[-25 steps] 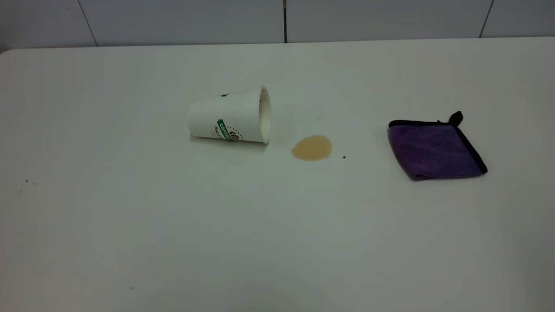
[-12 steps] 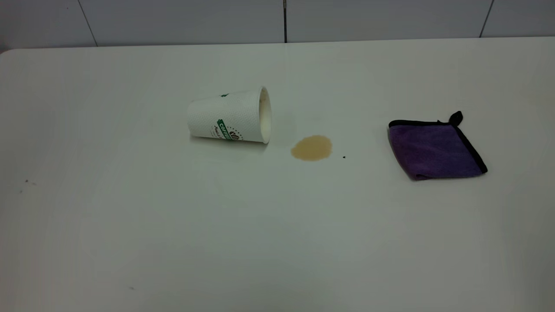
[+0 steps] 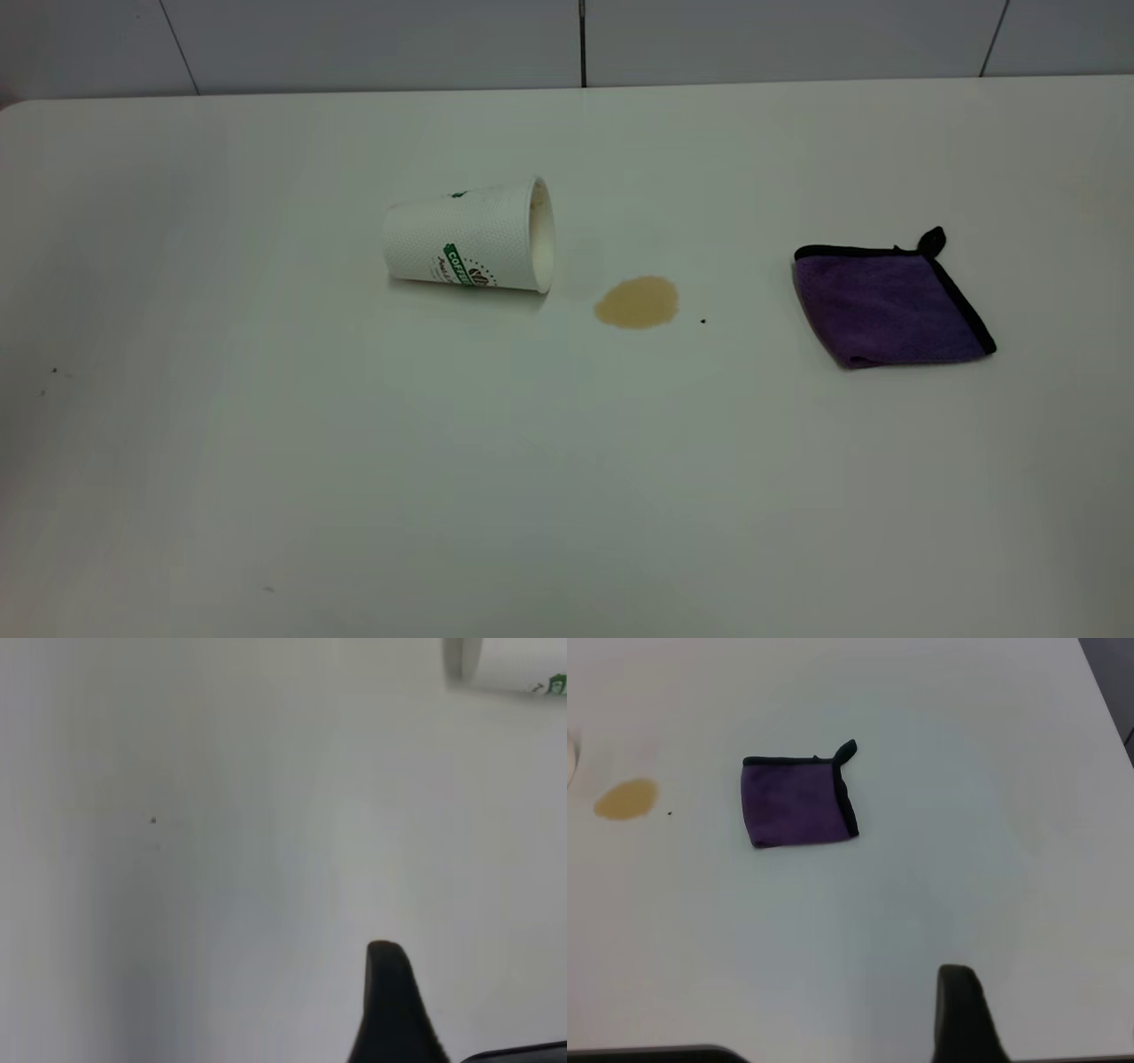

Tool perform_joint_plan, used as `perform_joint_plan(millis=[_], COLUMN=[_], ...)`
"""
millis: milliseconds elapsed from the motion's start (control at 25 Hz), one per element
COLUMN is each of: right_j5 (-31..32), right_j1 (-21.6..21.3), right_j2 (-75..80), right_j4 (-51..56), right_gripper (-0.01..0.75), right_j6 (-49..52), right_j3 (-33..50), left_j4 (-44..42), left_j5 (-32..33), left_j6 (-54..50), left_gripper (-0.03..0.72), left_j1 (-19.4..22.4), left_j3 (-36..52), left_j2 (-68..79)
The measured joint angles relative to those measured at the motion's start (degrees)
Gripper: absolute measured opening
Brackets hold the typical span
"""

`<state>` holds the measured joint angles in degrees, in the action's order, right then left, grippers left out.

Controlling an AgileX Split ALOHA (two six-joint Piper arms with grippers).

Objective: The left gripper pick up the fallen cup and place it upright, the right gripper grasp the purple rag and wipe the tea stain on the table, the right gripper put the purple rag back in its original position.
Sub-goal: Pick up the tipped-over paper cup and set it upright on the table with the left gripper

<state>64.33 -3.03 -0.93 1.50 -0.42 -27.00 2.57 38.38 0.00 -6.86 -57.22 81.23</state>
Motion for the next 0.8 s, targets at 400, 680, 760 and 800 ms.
perform_joint_plan(millis=[400,680,760,800], right_j5=[0.0,0.0,0.0,0.0], right_j1=[0.0,0.0,0.0,0.0], right_j2=[0.0,0.0,0.0,0.0], right_j4=[0.0,0.0,0.0,0.0], right_gripper=[0.486,0.486,0.486,0.486], right_j6=[0.0,0.0,0.1,0.1], right_j3=[0.0,0.0,0.0,0.0], left_j4=[0.0,-8.7,-12.8,-15.1], left_j5=[-1.5,1.7,3.5,4.4], left_j6=[-2.4,-12.4,-16.2,-18.0], left_gripper=[0.513,0.513,0.513,0.513], left_j1=[-12.5,-21.1,-23.5,-24.6], left_j3=[-15.2,-28.2,-32.4,-34.8], left_j2=[21.9,35.6,39.7,41.4])
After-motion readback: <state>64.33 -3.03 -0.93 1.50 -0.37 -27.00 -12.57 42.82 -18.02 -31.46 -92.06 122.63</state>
